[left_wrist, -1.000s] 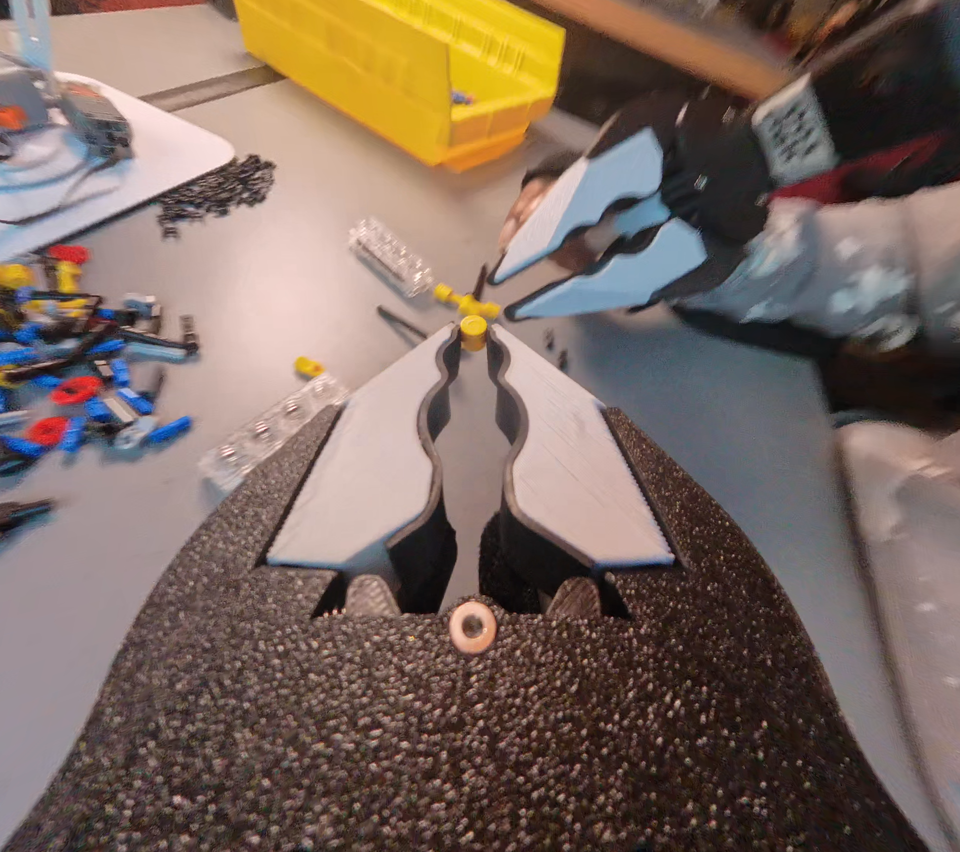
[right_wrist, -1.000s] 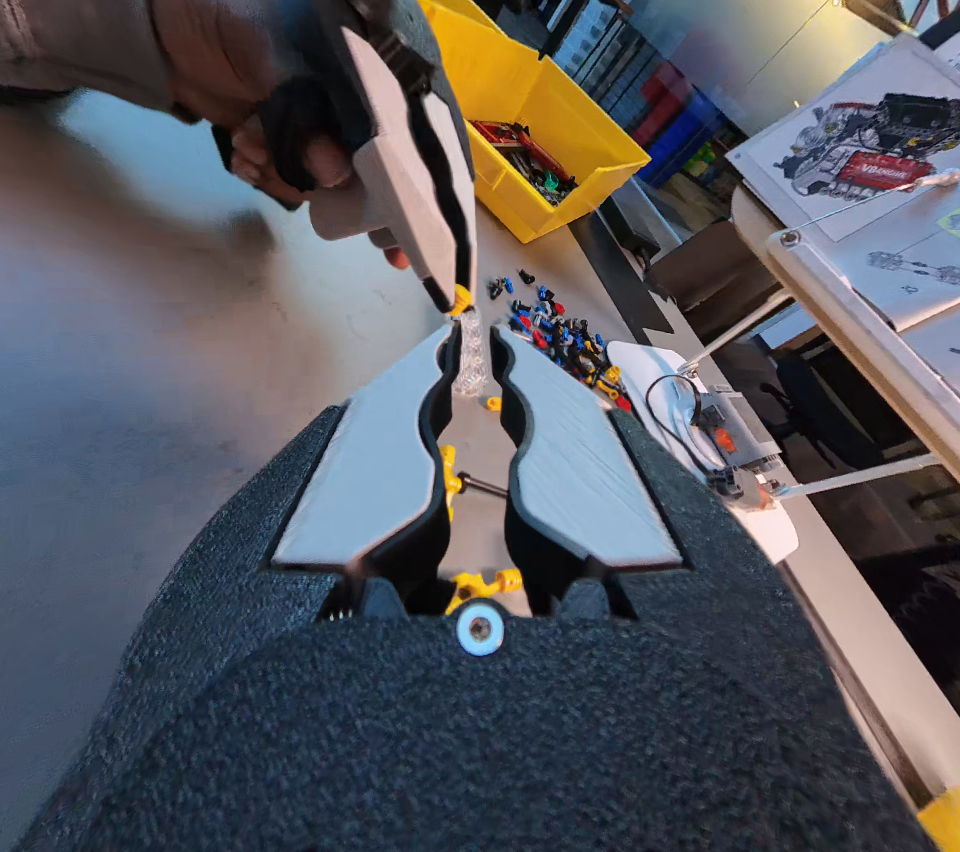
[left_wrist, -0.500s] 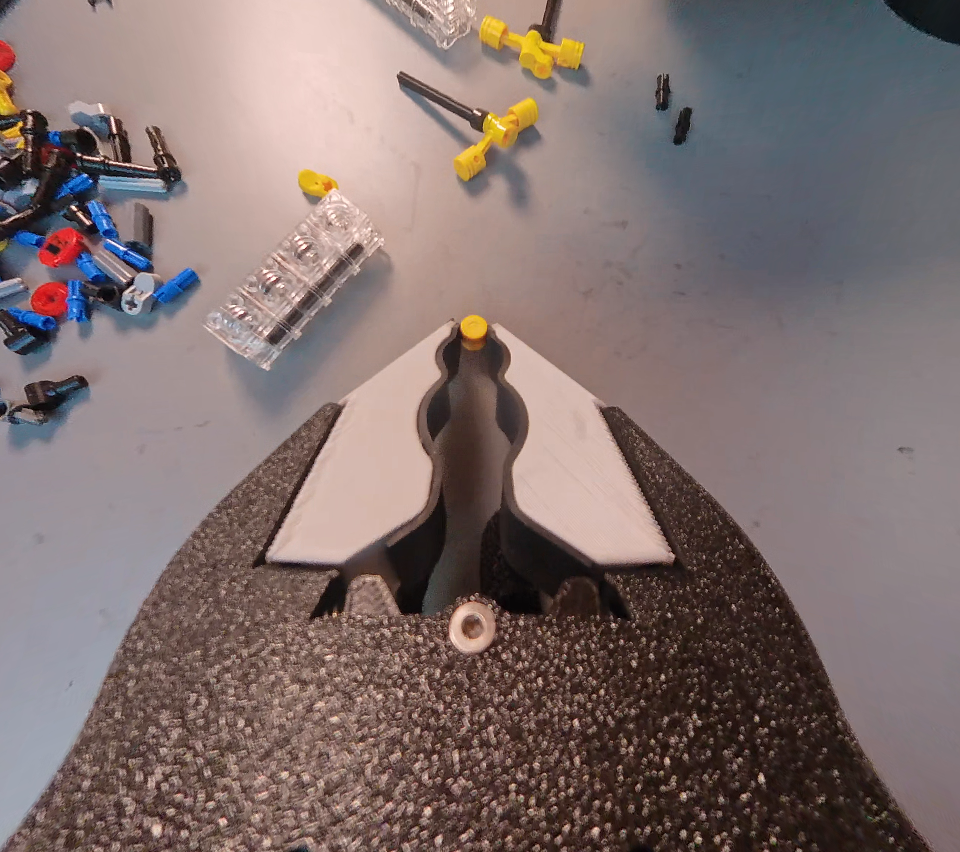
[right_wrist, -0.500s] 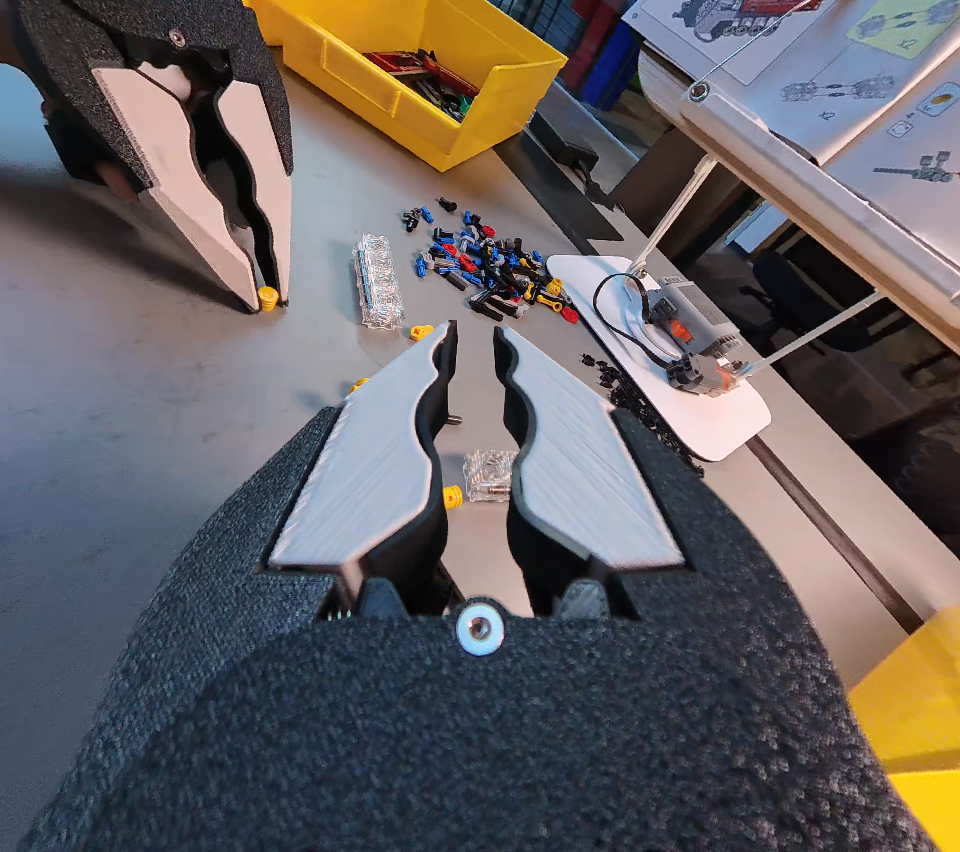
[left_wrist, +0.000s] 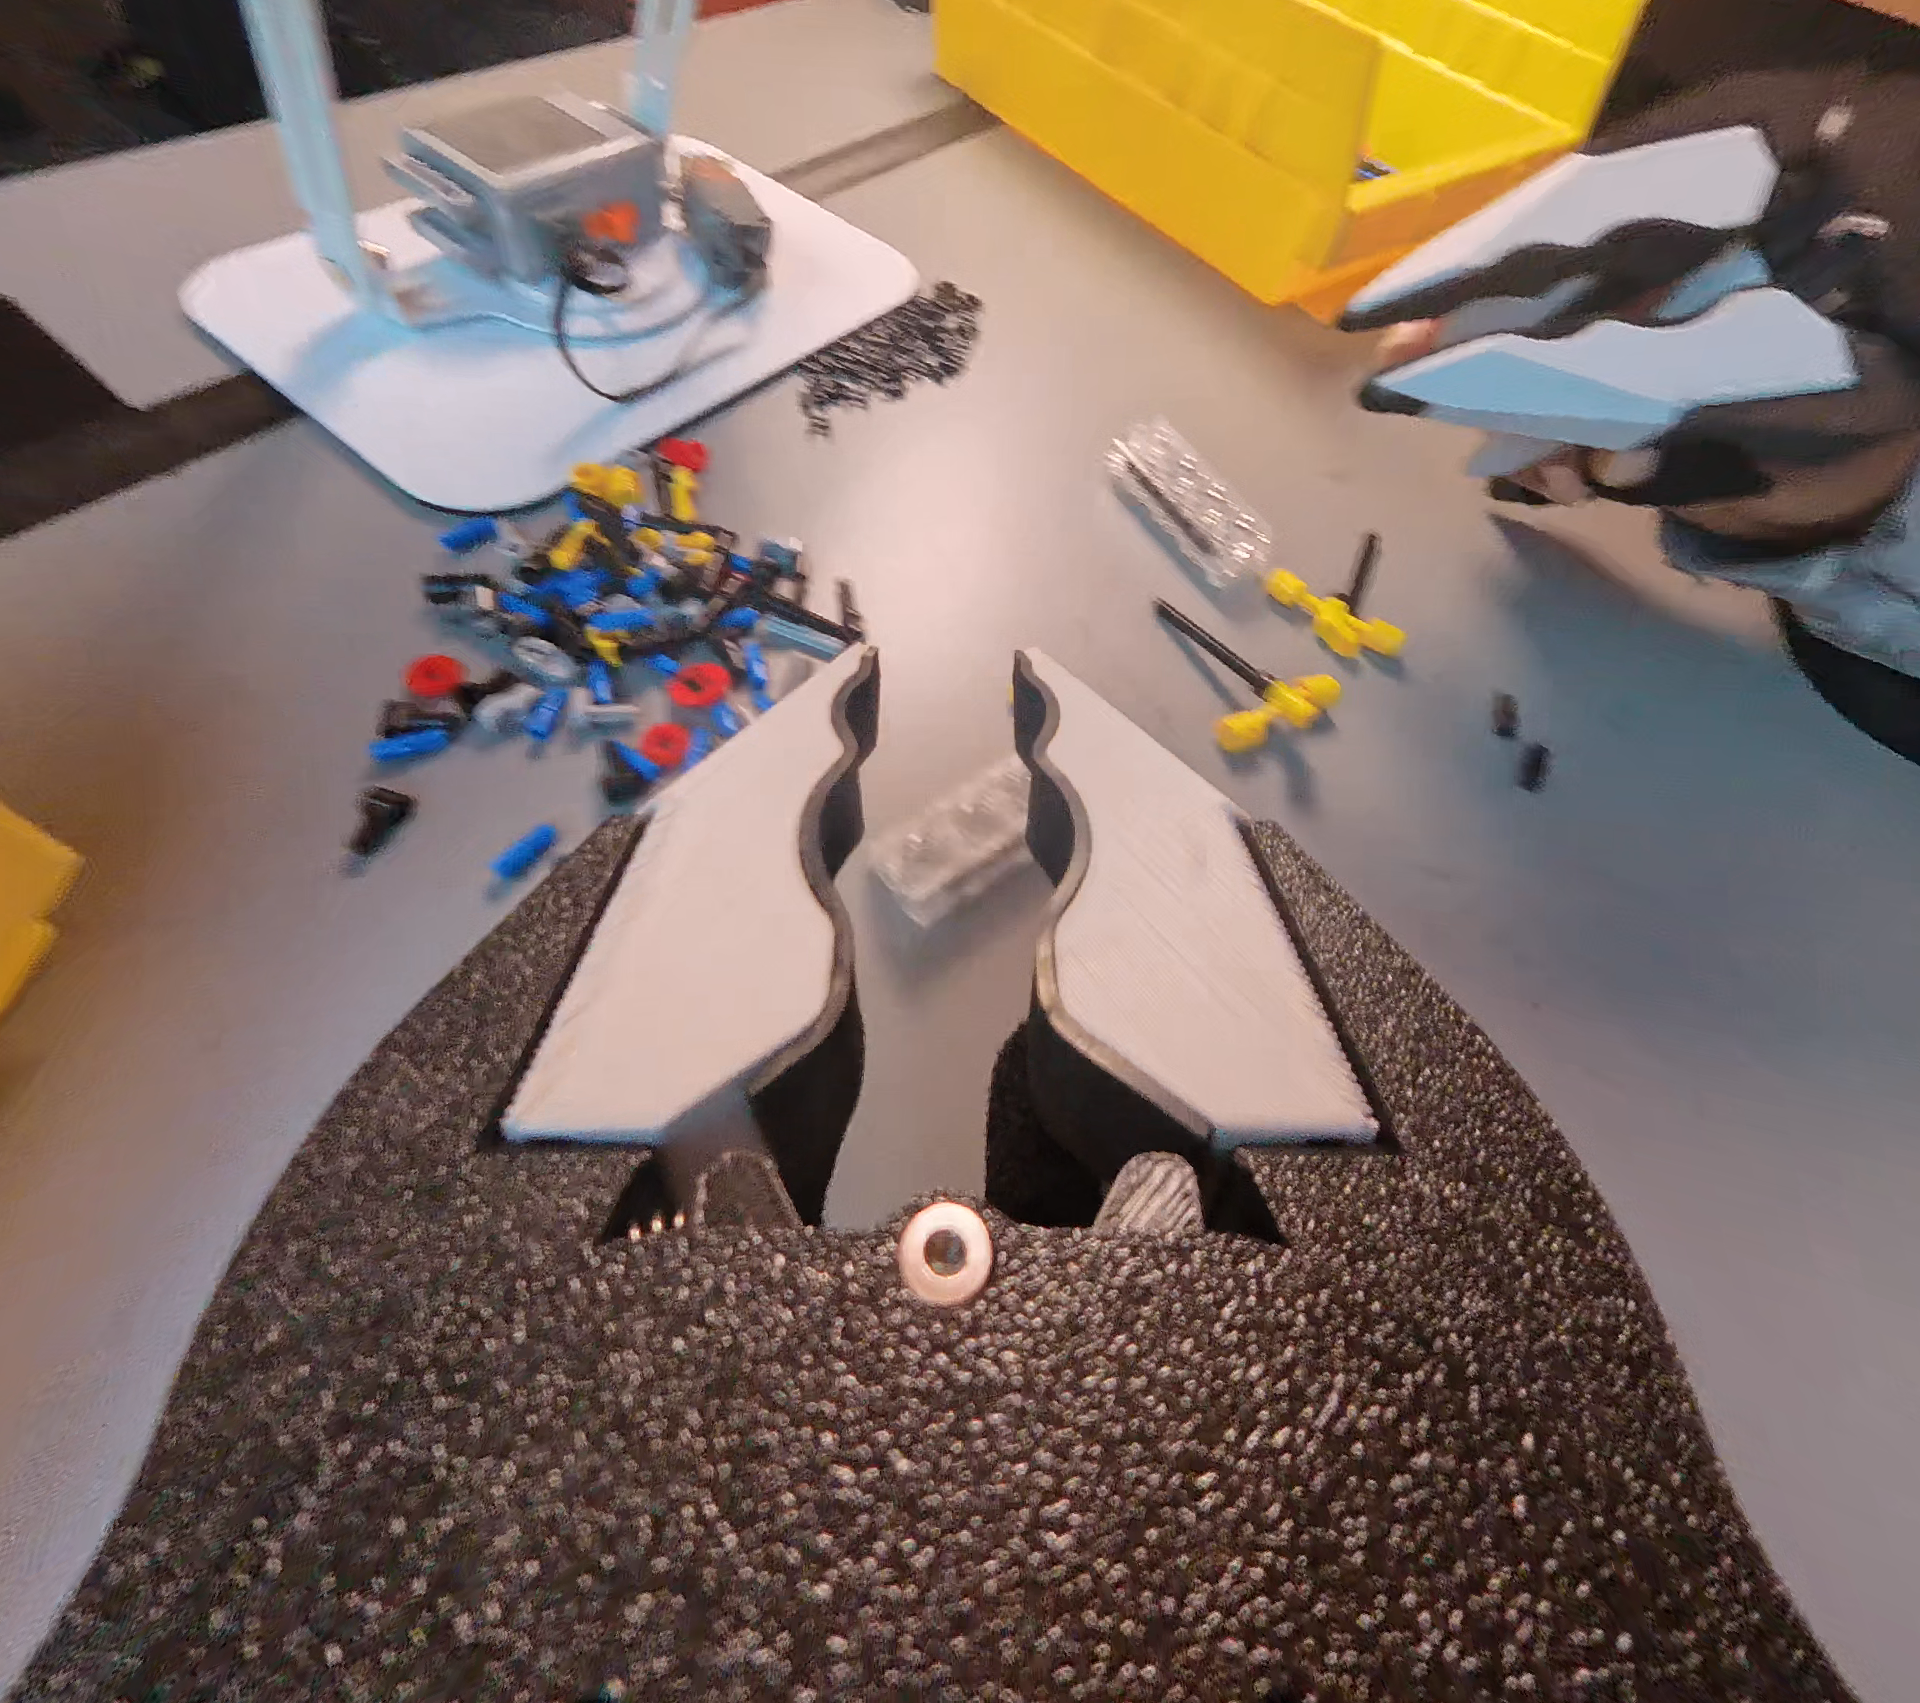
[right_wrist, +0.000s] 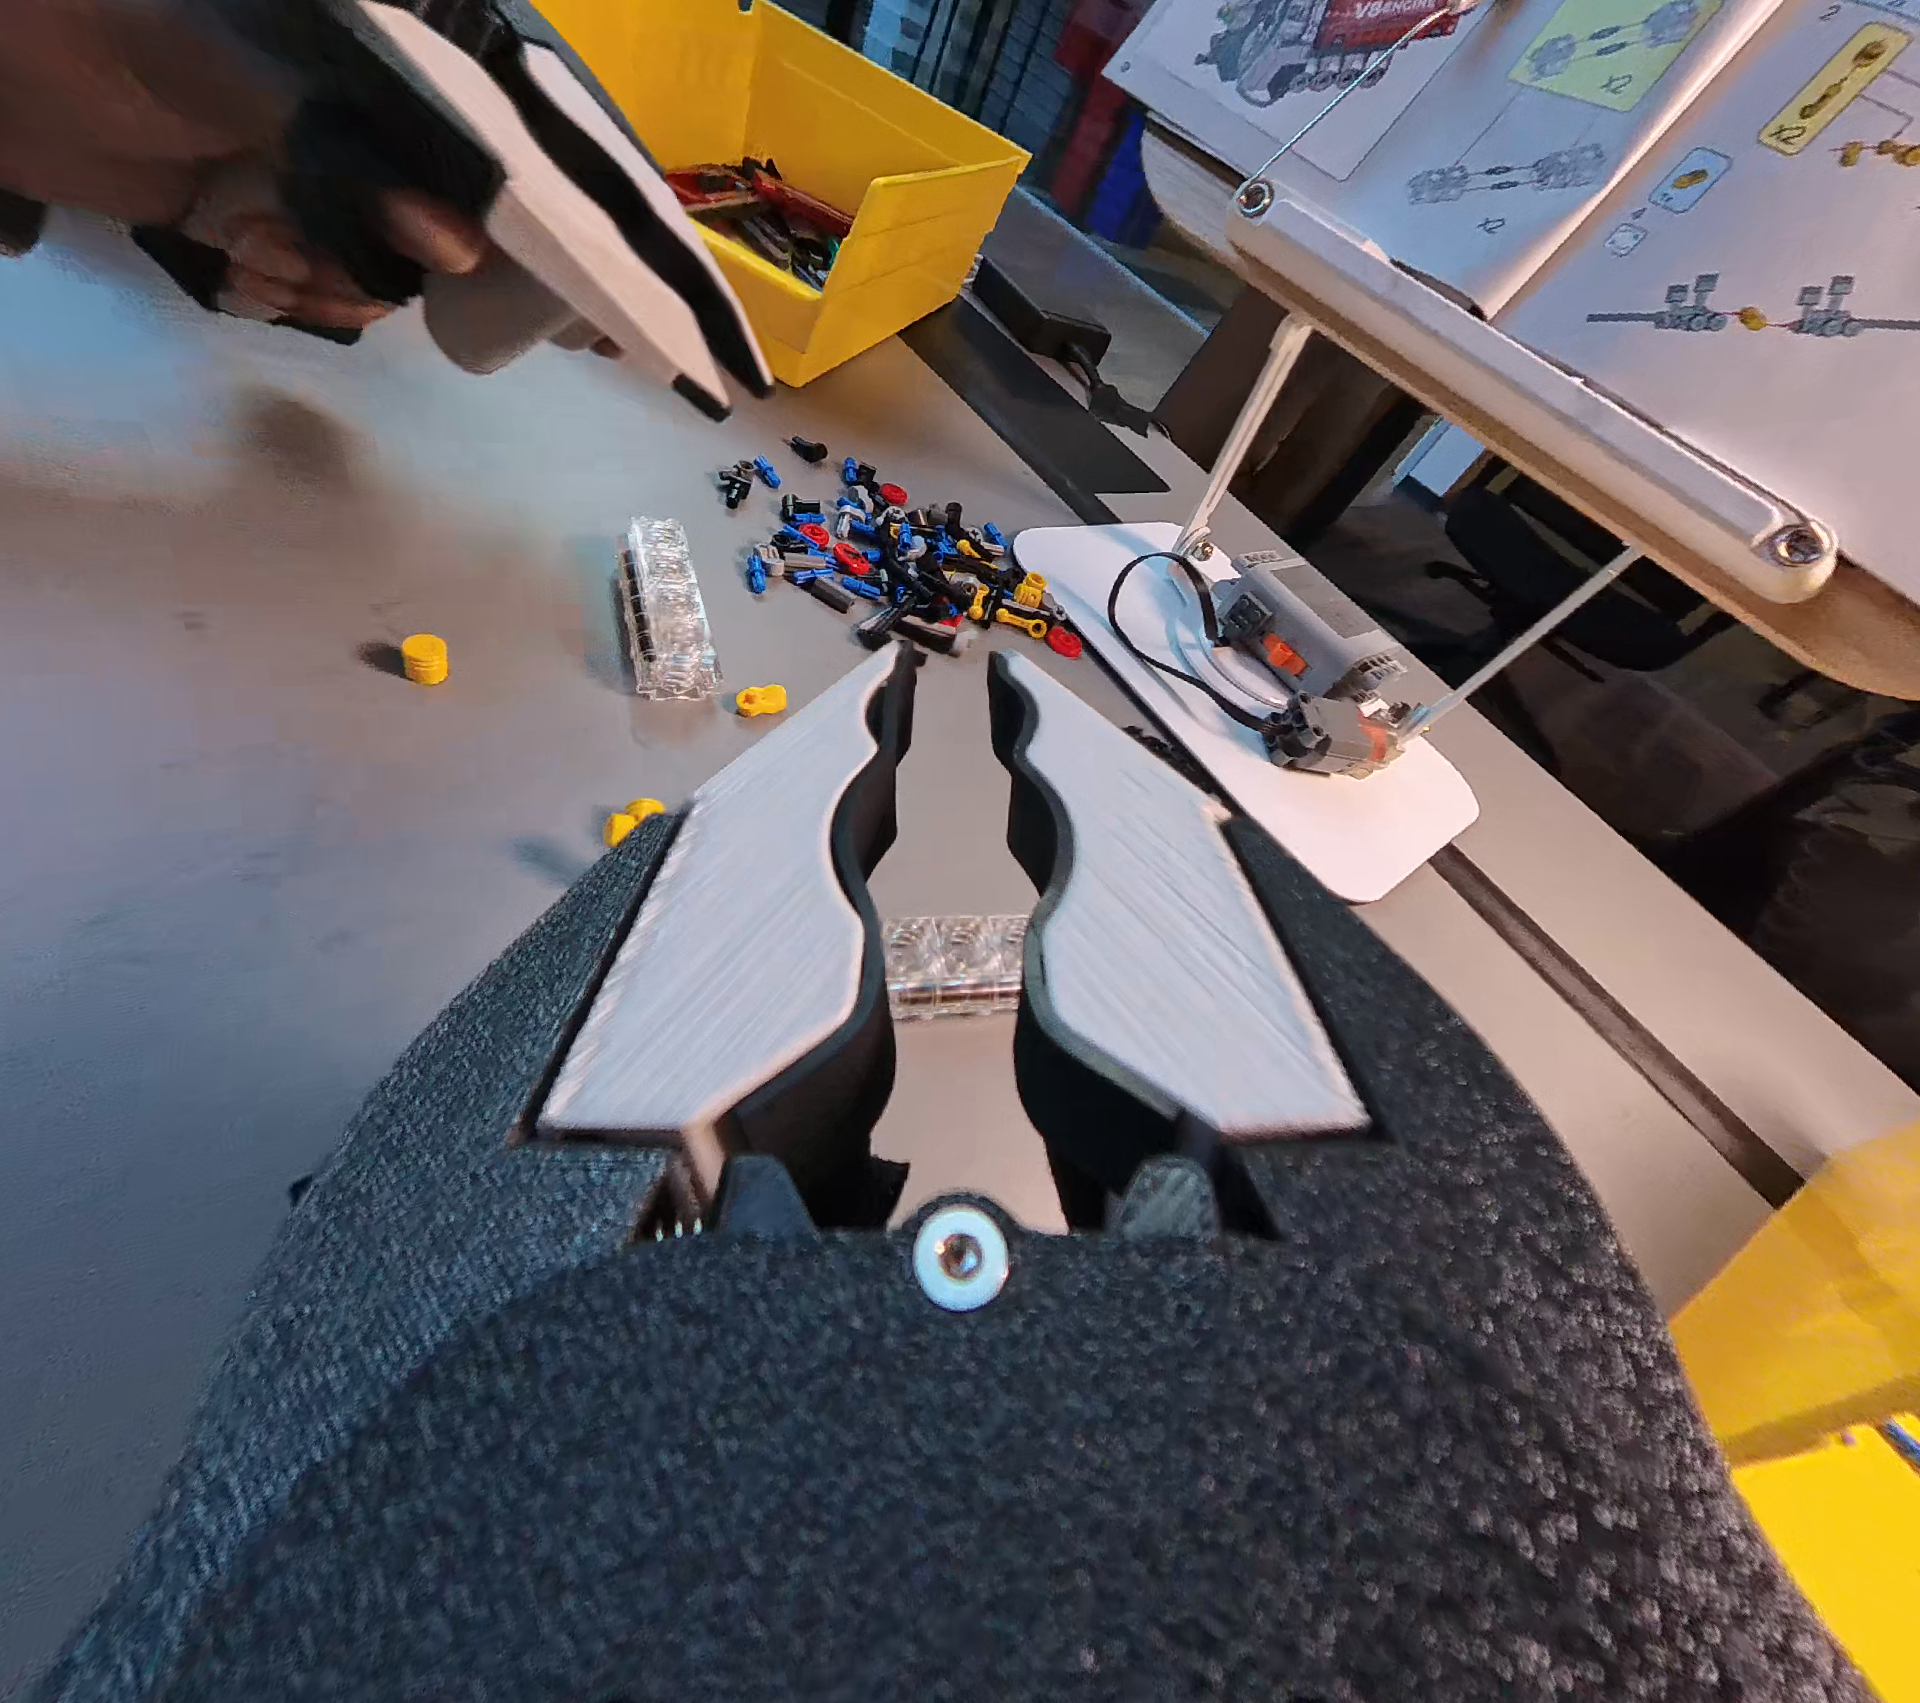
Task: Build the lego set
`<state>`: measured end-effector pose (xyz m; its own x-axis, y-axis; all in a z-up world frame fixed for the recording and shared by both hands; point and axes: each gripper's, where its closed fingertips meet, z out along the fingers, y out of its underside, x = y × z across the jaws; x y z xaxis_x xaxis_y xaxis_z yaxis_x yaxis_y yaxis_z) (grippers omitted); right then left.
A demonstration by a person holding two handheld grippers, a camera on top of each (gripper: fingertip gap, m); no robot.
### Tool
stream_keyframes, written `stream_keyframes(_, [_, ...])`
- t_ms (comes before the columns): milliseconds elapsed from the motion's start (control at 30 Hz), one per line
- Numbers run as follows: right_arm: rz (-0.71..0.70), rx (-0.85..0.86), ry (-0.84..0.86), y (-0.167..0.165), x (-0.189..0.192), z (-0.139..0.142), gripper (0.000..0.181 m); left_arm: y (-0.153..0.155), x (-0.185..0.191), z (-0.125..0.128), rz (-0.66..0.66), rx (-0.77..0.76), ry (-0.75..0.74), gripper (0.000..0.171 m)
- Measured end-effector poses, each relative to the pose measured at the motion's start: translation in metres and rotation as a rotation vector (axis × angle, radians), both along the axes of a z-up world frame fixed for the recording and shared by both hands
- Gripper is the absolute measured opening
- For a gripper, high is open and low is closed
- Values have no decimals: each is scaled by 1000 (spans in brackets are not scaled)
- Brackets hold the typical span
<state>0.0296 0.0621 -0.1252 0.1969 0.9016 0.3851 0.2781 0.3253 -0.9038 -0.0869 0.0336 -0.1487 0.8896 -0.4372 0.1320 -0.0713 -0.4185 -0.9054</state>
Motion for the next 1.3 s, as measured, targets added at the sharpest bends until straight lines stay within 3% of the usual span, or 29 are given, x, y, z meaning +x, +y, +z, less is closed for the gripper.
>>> stream_keyframes(100, [-6, -40, 63, 6, 4, 9, 14, 47, -26, 3, 102, 7, 88, 25])
stream_keyframes(233, [-9, -84, 111, 6, 11, 12, 14, 105, -36, -17, 128, -90, 159, 25])
stream_keyframes(367, [-12, -74, 104, 7, 11, 12, 14, 134, -36, -42, 126, -199, 211, 20])
stream_keyframes(533, [14, -84, 113, 2, 10, 15, 14, 142, -45, -59, 162, -285, 239, 14])
stream_keyframes(767, [25, -94, 113, 1, 11, 17, 14, 135, -42, -72, 92, -337, 286, 9])
stream_keyframes(900, [30, -90, 106, -1, 10, 16, 14, 138, -42, -69, 71, -285, 339, 1])
stream_keyframes(1300, [33, -93, 77, -2, 8, 9, 14, 137, -35, -71, 33, -291, 324, 13])
